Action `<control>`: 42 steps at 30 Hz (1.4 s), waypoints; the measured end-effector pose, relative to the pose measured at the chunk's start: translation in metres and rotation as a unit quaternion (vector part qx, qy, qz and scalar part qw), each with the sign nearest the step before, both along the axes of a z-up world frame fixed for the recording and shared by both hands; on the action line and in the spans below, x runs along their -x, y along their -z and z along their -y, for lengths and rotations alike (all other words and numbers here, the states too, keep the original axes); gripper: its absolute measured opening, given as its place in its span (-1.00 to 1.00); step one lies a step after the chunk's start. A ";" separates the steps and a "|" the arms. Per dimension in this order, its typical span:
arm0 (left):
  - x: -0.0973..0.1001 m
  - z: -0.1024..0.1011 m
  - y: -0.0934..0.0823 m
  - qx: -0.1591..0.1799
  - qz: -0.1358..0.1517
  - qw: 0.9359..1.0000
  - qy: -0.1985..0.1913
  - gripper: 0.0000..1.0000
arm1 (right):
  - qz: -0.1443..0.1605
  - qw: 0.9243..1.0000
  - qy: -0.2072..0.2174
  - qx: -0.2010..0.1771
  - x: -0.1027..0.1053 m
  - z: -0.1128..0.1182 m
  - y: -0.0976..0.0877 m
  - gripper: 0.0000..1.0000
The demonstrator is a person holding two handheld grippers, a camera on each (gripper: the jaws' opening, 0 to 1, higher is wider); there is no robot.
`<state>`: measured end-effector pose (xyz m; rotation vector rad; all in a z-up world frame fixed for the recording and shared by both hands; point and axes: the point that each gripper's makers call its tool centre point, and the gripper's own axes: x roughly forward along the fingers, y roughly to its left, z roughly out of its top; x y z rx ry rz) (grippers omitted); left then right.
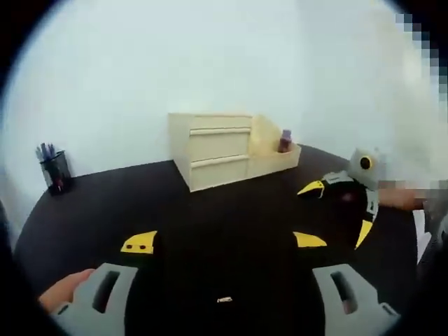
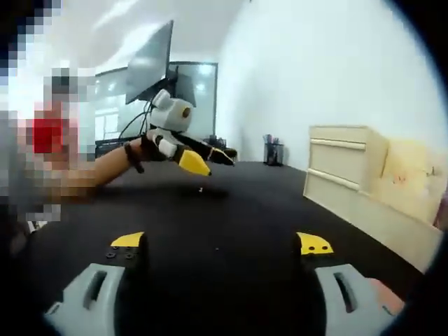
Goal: Open the drawer, pick up the cosmetic bottles from the table one by one, place them into the drawer, release the gripper, close the drawer, and move the gripper away
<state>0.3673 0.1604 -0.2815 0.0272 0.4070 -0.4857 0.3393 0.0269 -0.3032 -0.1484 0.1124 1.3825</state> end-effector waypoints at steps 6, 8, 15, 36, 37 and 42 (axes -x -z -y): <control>0.013 -0.017 -0.007 -0.019 0.001 0.999 -0.039 0.16 | -0.008 1.000 0.004 -0.009 0.000 0.001 -0.002 0.51; 0.018 -0.022 -0.009 -0.027 0.003 0.998 -0.052 -0.06 | -0.008 1.000 0.004 -0.008 0.001 0.001 -0.001 0.49; 0.035 -0.015 0.001 -0.049 -0.007 0.996 -0.077 -0.26 | -0.006 1.000 0.007 -0.007 -0.001 0.002 0.000 0.43; 0.036 -0.024 0.039 -0.086 -0.048 0.990 -0.106 -0.42 | 0.001 1.000 0.009 -0.001 -0.003 0.003 0.001 0.35; 0.036 -0.022 0.042 -0.084 -0.050 0.990 -0.104 -0.42 | 0.001 1.000 0.009 0.000 -0.003 0.003 0.001 0.35; 0.035 -0.020 0.050 -0.086 -0.057 0.989 -0.102 -0.44 | 0.004 1.000 0.009 0.003 -0.003 0.003 0.002 0.33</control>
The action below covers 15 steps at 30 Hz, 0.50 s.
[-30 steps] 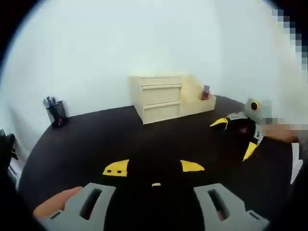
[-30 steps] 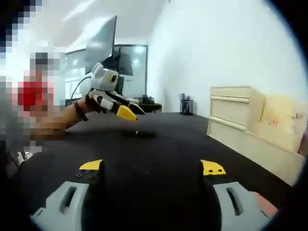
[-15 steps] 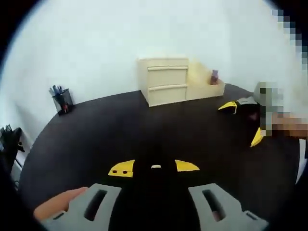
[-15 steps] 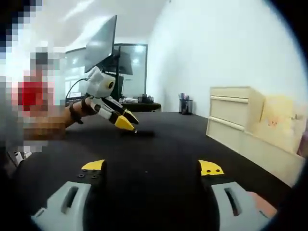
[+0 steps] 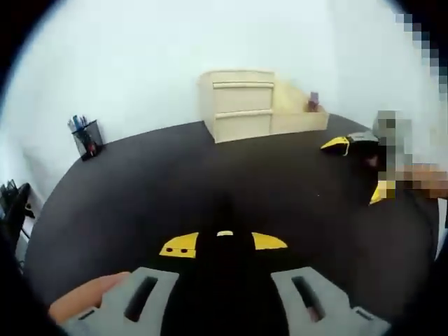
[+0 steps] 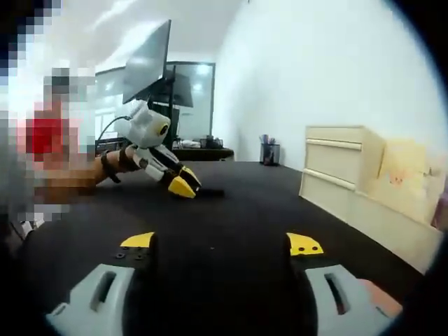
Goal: Open the drawer, pick up the cosmetic bottles from the table one by one, place them into the drawer, release the gripper, close the drawer, and move the gripper away
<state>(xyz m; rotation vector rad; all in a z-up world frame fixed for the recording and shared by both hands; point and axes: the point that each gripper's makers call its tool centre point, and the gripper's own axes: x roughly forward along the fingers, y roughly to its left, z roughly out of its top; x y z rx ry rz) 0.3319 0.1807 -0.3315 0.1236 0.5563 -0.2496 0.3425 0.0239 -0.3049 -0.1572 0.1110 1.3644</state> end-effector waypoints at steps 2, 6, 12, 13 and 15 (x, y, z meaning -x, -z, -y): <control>0.000 0.000 0.000 -0.001 0.000 1.000 0.001 -0.45 | 0.001 1.000 0.000 0.002 0.000 0.000 0.001 0.32; -0.001 0.000 0.000 0.000 0.001 1.000 0.000 -0.49 | 0.006 1.000 0.001 0.006 0.000 0.000 0.002 0.30; -0.003 0.000 0.001 -0.005 0.003 1.000 -0.004 -0.72 | 0.005 1.000 0.001 0.004 -0.001 0.001 0.001 0.29; -0.003 0.001 0.001 -0.004 0.003 1.000 -0.003 -0.72 | 0.005 1.000 0.001 0.005 -0.001 0.000 0.002 0.29; -0.003 0.000 0.001 -0.005 0.004 1.000 -0.003 -0.73 | 0.005 1.000 0.002 0.004 -0.001 0.001 0.001 0.29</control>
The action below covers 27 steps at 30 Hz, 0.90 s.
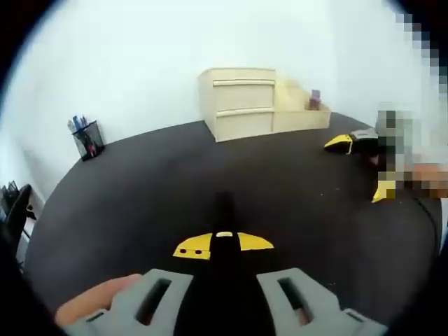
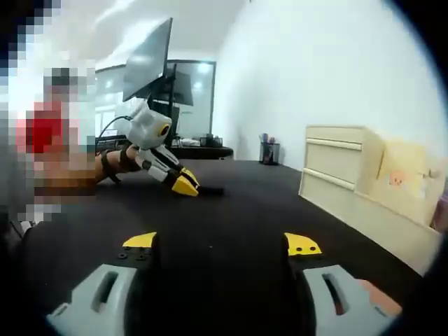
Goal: Open the drawer, pick up the cosmetic bottles from the table one by one, place them into the drawer, release the gripper, close the drawer, and move the gripper away
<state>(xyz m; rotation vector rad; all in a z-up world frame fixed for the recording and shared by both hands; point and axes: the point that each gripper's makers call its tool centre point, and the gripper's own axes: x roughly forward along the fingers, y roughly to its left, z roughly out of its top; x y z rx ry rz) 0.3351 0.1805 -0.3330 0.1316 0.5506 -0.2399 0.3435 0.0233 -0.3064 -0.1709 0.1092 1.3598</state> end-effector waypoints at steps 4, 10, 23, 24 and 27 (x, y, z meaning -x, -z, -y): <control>0.000 -0.001 0.000 0.003 0.006 1.000 -0.005 -0.74 | -0.001 1.000 0.000 -0.001 0.000 0.000 0.000 0.30; 0.004 -0.007 -0.009 -0.013 0.022 0.999 -0.022 -0.75 | -0.006 1.000 -0.003 -0.007 0.001 0.000 -0.002 0.32; 0.021 0.022 -0.077 0.007 0.132 0.990 -0.052 -0.77 | -0.079 0.994 -0.005 -0.076 -0.001 0.003 -0.028 0.31; 0.023 0.025 -0.082 0.008 0.141 0.989 -0.053 -0.77 | -0.096 0.991 -0.008 -0.095 0.000 0.003 -0.035 0.31; 0.030 0.032 -0.097 0.011 0.169 0.983 -0.065 -0.77 | -0.137 0.982 -0.009 -0.129 0.000 0.003 -0.054 0.30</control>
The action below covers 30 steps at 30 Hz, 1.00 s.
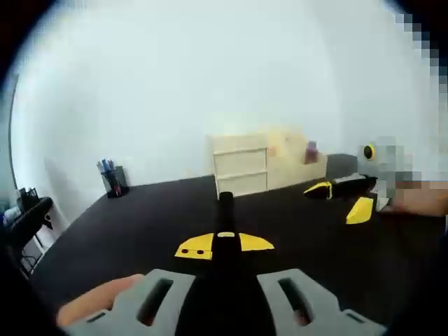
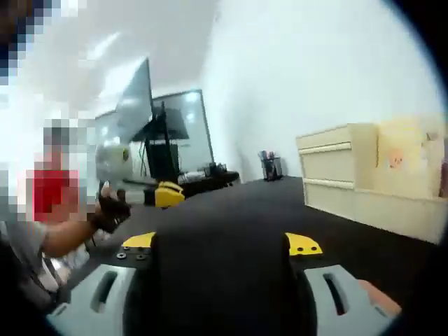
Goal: Open the drawer, pick up the cosmetic bottles from the table one by one, place them into the drawer, release the gripper, close the drawer, and move the gripper away
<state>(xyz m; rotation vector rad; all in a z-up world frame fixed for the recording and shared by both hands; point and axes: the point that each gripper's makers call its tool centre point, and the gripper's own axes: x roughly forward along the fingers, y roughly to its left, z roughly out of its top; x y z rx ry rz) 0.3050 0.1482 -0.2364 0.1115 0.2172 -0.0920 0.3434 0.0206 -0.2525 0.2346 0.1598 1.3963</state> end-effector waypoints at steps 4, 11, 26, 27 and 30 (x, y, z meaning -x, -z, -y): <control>0.009 0.010 -0.013 -0.001 0.031 0.999 -0.013 -0.77 | -0.050 0.998 -0.010 -0.035 0.009 -0.002 -0.024 0.25; 0.032 0.031 -0.026 -0.001 0.078 0.996 -0.037 -0.77 | -0.104 0.990 -0.034 -0.084 0.026 -0.002 -0.062 0.20; 0.052 0.056 -0.039 0.023 0.140 0.988 -0.060 -0.77 | -0.129 0.986 -0.059 -0.086 0.062 -0.008 -0.084 -0.06; 0.053 0.059 -0.040 0.020 0.144 0.988 -0.060 -0.77 | -0.139 0.985 -0.062 -0.086 0.064 -0.009 -0.084 -0.06; 0.057 0.067 -0.045 0.007 0.162 0.985 -0.061 -0.77 | -0.162 0.981 -0.057 -0.085 0.065 -0.012 -0.082 -0.10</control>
